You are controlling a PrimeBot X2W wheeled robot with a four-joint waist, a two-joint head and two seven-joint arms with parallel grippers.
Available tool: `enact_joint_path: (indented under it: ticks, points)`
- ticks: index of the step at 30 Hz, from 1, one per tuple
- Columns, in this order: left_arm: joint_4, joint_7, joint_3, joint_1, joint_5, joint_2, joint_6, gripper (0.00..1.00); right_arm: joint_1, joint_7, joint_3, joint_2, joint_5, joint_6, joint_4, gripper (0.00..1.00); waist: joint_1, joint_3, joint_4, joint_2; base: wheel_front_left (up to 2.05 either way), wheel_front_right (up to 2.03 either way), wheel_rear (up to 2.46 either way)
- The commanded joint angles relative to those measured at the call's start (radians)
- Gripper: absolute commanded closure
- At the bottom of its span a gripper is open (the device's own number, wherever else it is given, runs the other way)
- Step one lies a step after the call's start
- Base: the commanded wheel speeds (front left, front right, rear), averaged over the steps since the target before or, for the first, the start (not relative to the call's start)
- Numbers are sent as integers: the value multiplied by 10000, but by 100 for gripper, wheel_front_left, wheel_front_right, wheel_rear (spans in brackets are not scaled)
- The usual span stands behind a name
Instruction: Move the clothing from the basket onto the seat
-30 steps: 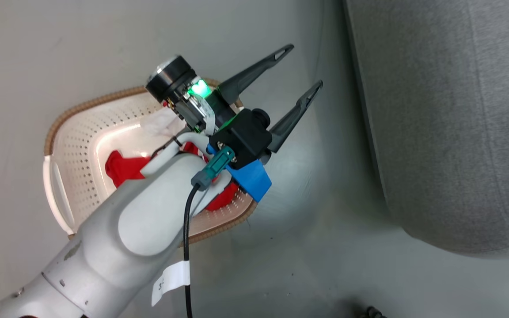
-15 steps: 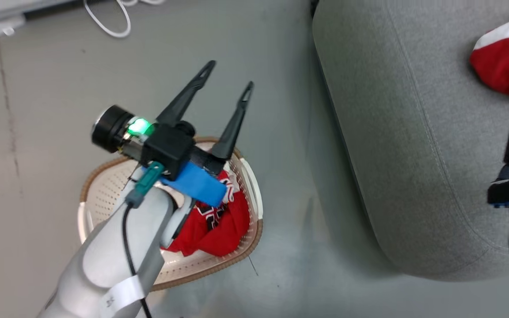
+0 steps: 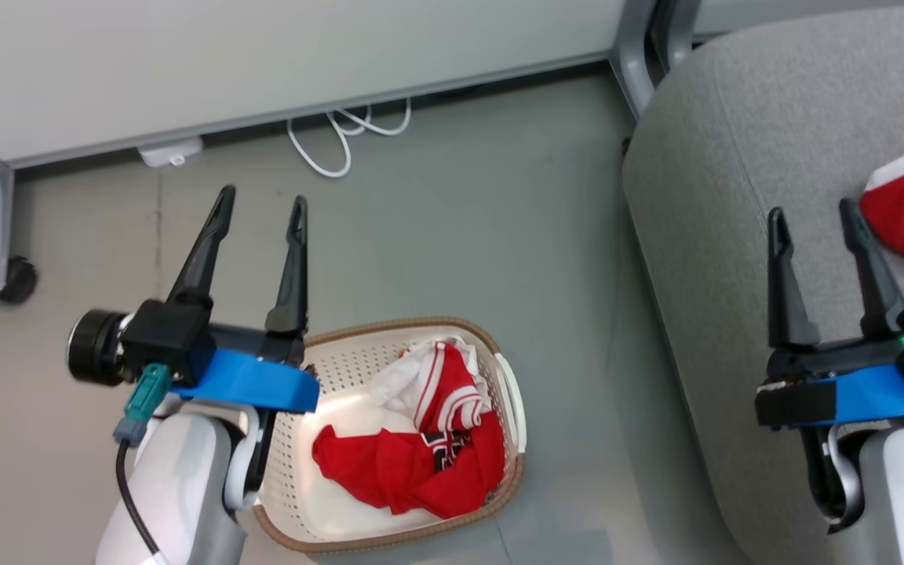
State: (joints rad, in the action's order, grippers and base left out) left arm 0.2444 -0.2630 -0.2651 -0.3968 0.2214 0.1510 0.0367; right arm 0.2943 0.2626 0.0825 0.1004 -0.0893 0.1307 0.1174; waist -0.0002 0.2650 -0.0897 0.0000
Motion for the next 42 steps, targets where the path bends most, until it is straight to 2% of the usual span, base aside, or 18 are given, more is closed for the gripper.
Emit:
enact_joint_path:
  ticks: [1, 7, 14, 29, 42]
  points:
    - [-71, -26, 237, 279, -129, -69, 76, 0, -289, 35, -111, -43, -77, 1, 66, 0, 2, -492, 378, 0, 0, 0, 0]
    - [-178, -26, 1182, 1272, -426, -384, 292, 0, -685, 35, -481, -130, -257, 1, 303, 0, 2, -1095, 717, 0, 0, 0, 0]
    - [-141, -26, 1779, 2077, -654, -739, 545, 0, -1450, 35, -555, -299, -375, 1, 379, 0, 2, -1606, 1050, 0, 0, 0, 0]
    - [51, -26, 2142, 2842, -897, -994, 828, 0, -2329, 35, -479, -409, -489, 1, 580, 0, 2, -1936, 1306, 0, 0, 0, 0]
    - [58, -27, 2045, 2552, -1020, -1010, 903, 0, -2192, 35, -562, -451, -525, 1, 654, 0, 2, -1834, 1361, 0, 0, 0, 0]
